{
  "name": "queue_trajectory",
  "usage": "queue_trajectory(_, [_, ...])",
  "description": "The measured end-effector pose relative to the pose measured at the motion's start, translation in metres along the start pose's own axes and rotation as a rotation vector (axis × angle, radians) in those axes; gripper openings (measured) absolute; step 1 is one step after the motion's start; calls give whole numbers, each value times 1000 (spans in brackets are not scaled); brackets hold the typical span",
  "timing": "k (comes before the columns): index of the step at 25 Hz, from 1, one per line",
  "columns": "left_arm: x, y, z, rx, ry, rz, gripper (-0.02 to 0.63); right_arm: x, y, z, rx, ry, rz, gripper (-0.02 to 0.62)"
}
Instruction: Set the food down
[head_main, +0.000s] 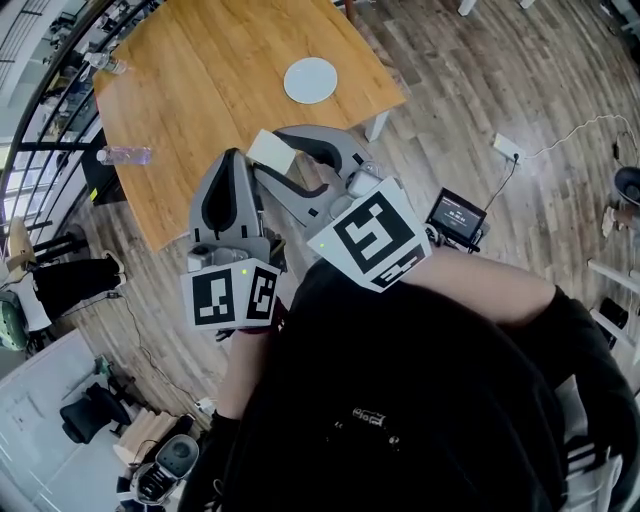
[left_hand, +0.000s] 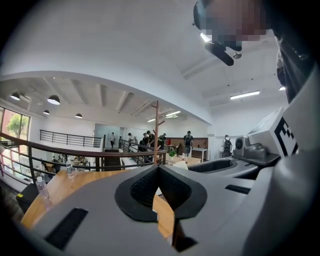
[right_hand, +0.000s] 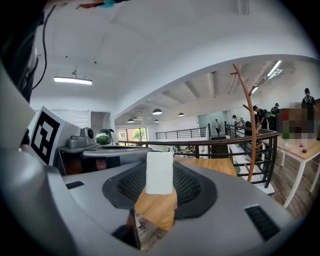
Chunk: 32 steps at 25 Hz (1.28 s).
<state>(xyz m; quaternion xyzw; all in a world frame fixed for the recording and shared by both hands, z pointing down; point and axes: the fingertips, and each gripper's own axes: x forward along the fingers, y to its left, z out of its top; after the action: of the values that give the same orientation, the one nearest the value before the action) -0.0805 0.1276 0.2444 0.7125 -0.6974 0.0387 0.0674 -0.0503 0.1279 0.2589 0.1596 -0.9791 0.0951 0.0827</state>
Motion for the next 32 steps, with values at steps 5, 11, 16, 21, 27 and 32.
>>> queue_trajectory(5, [27, -19, -2, 5, 15, 4, 3, -7, -34, 1, 16, -12, 4, 170])
queue_trajectory(11, [40, -27, 3, 28, 31, 0, 3, -11, -49, 7, 45, -30, 17, 169])
queue_trajectory(16, [51, -24, 1, 26, 38, -14, 3, -7, -56, 5, 46, -25, 8, 169])
queue_trajectory(21, [71, -24, 6, 40, 28, -61, 3, -4, -70, 9, 38, -27, -23, 170])
queue_trajectory(27, [92, -14, 9, 37, 27, -117, 3, 12, -85, 14, 40, -21, -70, 170])
queue_trajectory(32, [111, 10, 6, 18, 32, -149, 3, 41, -95, 15, 48, -3, -103, 170])
